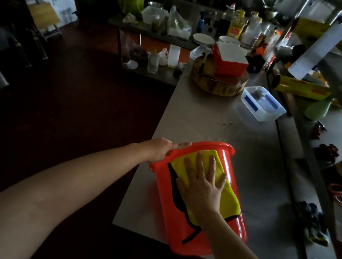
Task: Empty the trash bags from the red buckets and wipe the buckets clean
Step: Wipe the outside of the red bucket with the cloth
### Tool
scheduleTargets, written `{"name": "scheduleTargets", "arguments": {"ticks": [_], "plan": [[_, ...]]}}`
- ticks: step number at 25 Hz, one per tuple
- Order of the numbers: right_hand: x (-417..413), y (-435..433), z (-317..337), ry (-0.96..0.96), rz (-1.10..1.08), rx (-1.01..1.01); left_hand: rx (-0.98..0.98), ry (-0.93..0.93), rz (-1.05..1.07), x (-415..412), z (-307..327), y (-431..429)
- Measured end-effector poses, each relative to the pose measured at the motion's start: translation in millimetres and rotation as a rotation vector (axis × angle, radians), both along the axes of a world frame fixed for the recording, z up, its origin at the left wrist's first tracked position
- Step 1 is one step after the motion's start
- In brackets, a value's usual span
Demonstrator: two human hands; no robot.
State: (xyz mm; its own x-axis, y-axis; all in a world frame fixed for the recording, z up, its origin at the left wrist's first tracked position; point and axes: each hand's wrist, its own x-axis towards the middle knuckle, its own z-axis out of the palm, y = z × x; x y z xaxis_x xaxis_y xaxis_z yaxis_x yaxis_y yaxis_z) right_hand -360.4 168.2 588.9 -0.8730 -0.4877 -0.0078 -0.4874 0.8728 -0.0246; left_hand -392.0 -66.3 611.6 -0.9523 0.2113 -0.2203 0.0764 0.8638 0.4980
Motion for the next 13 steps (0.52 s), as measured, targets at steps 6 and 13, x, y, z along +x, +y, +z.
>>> {"name": "scheduleTargets", "arguments": {"ticks": [6,13], "plan": [[-11.1,53.6,-0.6,-0.143,-0.254,-0.175,-0.076,0.049,-0.023,-5.1,6.7,9.5],[14.7,40.5,-8.2,-0.052,-0.183,-0.087,-0.035,0.028,-0.01,-2.1,-2.2,-3.6]]}}
